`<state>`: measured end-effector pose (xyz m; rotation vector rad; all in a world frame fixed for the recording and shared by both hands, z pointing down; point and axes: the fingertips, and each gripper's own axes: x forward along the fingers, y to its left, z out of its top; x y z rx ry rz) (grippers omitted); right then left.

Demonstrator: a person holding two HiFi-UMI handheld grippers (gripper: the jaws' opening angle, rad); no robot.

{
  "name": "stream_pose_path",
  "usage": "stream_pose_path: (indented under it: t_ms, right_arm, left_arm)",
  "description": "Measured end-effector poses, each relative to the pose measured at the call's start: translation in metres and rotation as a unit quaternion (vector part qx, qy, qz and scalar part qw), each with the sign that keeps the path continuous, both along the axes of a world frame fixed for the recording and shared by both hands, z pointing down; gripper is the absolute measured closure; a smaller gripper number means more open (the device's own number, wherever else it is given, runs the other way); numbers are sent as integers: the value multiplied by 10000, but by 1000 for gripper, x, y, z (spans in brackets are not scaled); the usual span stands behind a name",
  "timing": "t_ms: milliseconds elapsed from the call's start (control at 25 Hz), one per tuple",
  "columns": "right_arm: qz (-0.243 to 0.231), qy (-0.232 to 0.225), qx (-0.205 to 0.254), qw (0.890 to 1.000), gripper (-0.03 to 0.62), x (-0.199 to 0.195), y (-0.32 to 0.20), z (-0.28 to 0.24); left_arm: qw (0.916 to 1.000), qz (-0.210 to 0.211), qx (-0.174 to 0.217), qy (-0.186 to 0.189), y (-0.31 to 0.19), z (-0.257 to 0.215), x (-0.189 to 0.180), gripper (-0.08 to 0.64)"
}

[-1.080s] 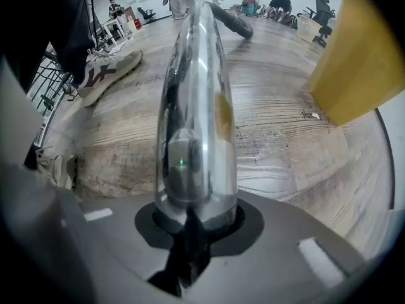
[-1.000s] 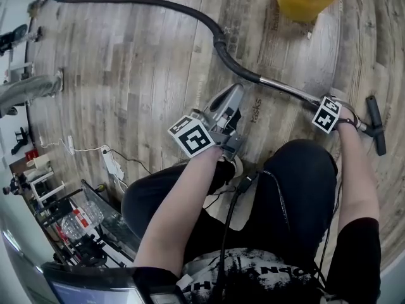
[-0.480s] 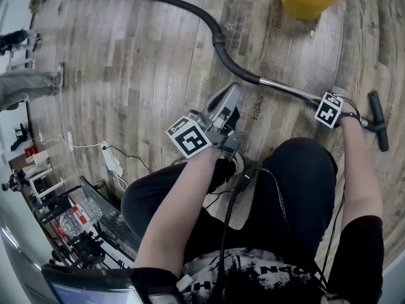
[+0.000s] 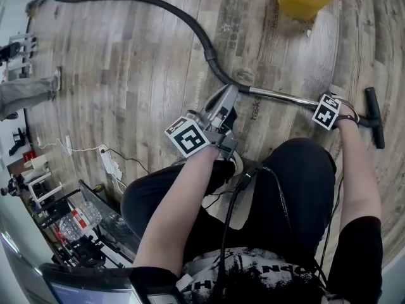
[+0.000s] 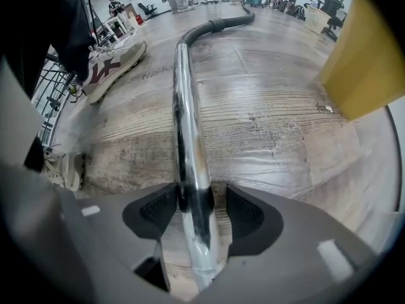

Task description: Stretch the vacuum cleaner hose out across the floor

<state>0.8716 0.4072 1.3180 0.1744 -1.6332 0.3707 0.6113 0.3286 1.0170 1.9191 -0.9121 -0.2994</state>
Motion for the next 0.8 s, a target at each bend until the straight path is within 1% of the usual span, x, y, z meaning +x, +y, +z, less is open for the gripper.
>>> stream_pose_path:
  t_ms: [360,480,520,600,680,720,800]
  right_arm:
    - [93,43,-55,9999,365,7,-1,-13]
    - [-33,-84,31,10000,404,-2,-8,-28]
    - [-43,-184,90,9998,420,-8,-13,-35]
    - [23,-468,256,9986,478,-24,-22,-50]
    - [204,-813,463,9954,543,-42,-33,-66]
    - [330,-1004,563,9928,579,-51,-40,-74]
    - [602,-1410,684,9858,586,-73,-51,-91]
  left_arm:
    - [9994,328,70,-50,-10,4,12,560]
    - [9995,287,111,13,-18,2,10,560]
    - [9995,273,138,23,-21,0,8,560]
    - [9993,313,208,-32,-25,-3,6,560]
    - [9983,455,302,-192,-29,-6,5,561]
    - [9970,581,380,-336,-32,-8,5,561]
    - [9903,976,594,-786,-38,-10,9,561]
